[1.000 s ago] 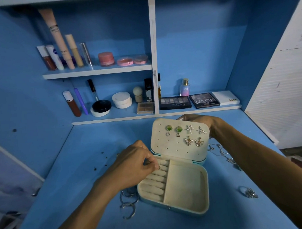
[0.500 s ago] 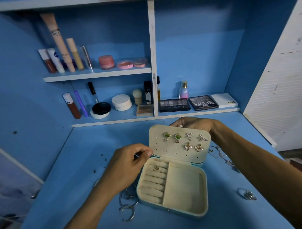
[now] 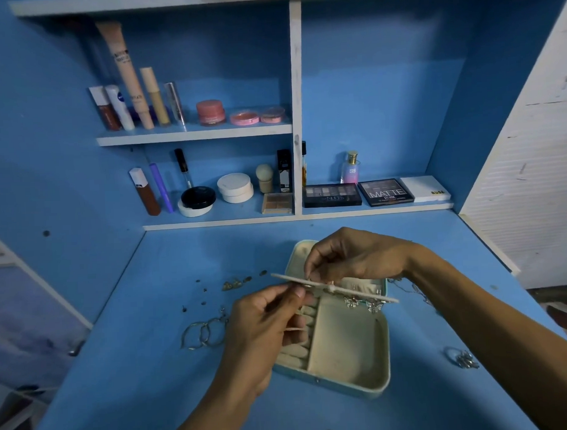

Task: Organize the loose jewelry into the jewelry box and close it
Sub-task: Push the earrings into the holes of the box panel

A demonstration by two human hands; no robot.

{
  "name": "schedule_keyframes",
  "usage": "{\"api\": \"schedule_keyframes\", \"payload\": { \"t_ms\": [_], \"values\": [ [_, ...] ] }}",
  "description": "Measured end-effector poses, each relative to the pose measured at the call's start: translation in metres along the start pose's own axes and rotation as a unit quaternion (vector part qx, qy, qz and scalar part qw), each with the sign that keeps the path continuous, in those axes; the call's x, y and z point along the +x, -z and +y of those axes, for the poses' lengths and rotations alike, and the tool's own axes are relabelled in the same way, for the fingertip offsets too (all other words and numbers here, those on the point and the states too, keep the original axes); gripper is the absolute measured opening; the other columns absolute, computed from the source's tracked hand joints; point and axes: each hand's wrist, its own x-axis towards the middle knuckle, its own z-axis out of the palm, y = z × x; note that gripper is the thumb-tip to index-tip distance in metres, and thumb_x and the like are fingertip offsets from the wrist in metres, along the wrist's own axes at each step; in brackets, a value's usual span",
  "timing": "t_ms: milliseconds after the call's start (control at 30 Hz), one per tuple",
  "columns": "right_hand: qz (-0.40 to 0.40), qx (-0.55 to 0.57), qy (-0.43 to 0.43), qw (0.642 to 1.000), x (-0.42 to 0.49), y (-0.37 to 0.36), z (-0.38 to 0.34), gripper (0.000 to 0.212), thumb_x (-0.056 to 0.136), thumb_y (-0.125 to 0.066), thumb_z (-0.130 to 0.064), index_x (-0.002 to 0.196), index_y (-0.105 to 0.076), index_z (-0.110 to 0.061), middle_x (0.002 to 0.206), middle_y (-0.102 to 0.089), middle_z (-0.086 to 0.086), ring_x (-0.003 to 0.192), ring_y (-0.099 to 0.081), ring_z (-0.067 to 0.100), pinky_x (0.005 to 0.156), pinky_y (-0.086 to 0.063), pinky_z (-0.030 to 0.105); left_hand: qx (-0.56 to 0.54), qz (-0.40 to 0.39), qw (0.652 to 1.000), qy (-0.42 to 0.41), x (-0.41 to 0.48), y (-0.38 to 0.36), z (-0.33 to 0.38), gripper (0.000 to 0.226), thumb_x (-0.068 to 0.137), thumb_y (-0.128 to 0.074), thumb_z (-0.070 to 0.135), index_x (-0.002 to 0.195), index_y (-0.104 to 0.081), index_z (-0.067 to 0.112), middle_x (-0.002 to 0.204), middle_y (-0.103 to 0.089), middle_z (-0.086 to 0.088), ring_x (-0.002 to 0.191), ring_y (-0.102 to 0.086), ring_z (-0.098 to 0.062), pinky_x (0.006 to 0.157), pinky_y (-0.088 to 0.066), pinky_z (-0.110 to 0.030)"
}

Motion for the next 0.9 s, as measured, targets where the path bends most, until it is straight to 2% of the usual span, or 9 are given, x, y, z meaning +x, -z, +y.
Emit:
{"api": "schedule_keyframes", "payload": {
  "t_ms": [200,300,400,467,533,600,700,800,900],
  "values": [
    [0.015,-0.012,0.008,1.0,-0.002,-0.004,-0.004,0.011,0.095,-0.064,-0.005,0.098,-0.073,-0.012,0.082,-0.07,-0.008,0.076,-0.06,0.004,0.075,-0.048,0.018,-0.033,-0.008,0.999,0.014,-0.001,0.0,0.001,0.015,0.093,-0.066,0.005,0.105,-0.074,0.005,0.091,-0.077,-0.014,0.061,-0.063,-0.012,0.057,-0.058,-0.025],
    [0.018,-0.02,0.005,1.0,-0.002,0.0,-0.004,0.013,0.097,-0.061,-0.004,0.102,-0.072,-0.01,0.088,-0.071,-0.004,0.08,-0.062,0.005,0.077,-0.049,0.019,0.023,-0.003,0.999,-0.023,0.002,-0.003,0.003,0.014,0.092,-0.07,0.009,0.105,-0.076,0.01,0.084,-0.077,-0.01,0.058,-0.063,-0.012,0.057,-0.059,-0.027],
    [0.01,-0.012,0.001,1.0,0.001,0.004,-0.001,0.016,0.098,-0.058,-0.006,0.102,-0.072,-0.015,0.094,-0.071,-0.004,0.084,-0.062,0.005,0.079,-0.049,0.021,0.118,0.035,0.988,-0.091,0.011,-0.006,0.002,0.011,0.09,-0.074,0.015,0.098,-0.078,0.021,0.075,-0.076,-0.004,0.058,-0.067,-0.012,0.058,-0.059,-0.029],
    [0.002,0.019,-0.008,1.0,0.004,0.008,0.002,0.015,0.094,-0.059,-0.015,0.103,-0.07,-0.019,0.096,-0.072,-0.009,0.086,-0.063,0.004,0.08,-0.049,0.02,0.189,0.067,0.969,-0.141,0.018,-0.01,0.0,0.01,0.088,-0.077,0.022,0.092,-0.078,0.031,0.072,-0.076,0.005,0.06,-0.07,-0.009,0.064,-0.061,-0.034],
    [-0.002,0.062,-0.019,0.998,0.005,0.012,0.004,0.02,0.088,-0.055,-0.02,0.103,-0.068,-0.018,0.093,-0.073,-0.014,0.083,-0.064,0.001,0.076,-0.05,0.018,0.256,0.093,0.944,-0.187,0.022,-0.014,0.0,0.008,0.086,-0.079,0.03,0.094,-0.08,0.028,0.075,-0.076,0.014,0.065,-0.07,-0.001,0.07,-0.061,-0.033],
    [-0.006,0.091,-0.026,0.995,0.007,0.016,0.009,0.021,0.087,-0.055,-0.019,0.103,-0.069,-0.016,0.092,-0.073,-0.011,0.081,-0.065,0.005,0.073,-0.051,0.021,0.318,0.114,0.912,-0.232,0.026,-0.017,0.0,0.014,0.085,-0.079,0.035,0.095,-0.081,0.026,0.079,-0.075,0.019,0.068,-0.069,0.004,0.069,-0.06,-0.029],
    [-0.007,0.098,-0.026,0.995,0.01,0.02,0.017,0.027,0.084,-0.059,-0.021,0.106,-0.069,-0.009,0.097,-0.07,0.004,0.083,-0.063,0.016,0.073,-0.053,0.026,0.373,0.142,0.871,-0.288,0.032,-0.018,0.001,0.014,0.085,-0.078,0.039,0.092,-0.08,0.027,0.081,-0.076,0.018,0.069,-0.069,0.002,0.063,-0.059,-0.031],
    [-0.009,0.107,-0.026,0.994,0.012,0.023,0.022,0.039,0.079,-0.061,-0.025,0.11,-0.065,-0.002,0.099,-0.067,0.009,0.083,-0.063,0.016,0.071,-0.054,0.025,0.399,0.145,0.851,-0.31,0.035,-0.019,0.0,0.017,0.086,-0.077,0.042,0.092,-0.08,0.027,0.081,-0.077,0.015,0.069,-0.071,-0.003,0.059,-0.059,-0.033],
    [-0.014,0.113,-0.028,0.993,0.013,0.023,0.023,0.027,0.084,-0.057,-0.018,0.106,-0.066,-0.006,0.096,-0.068,0.005,0.082,-0.064,0.013,0.072,-0.054,0.024,0.433,0.152,0.823,-0.336,0.035,-0.02,0.0,0.018,0.086,-0.077,0.042,0.09,-0.08,0.025,0.081,-0.077,0.013,0.067,-0.071,-0.006,0.056,-0.059,-0.033]
  ]
}}
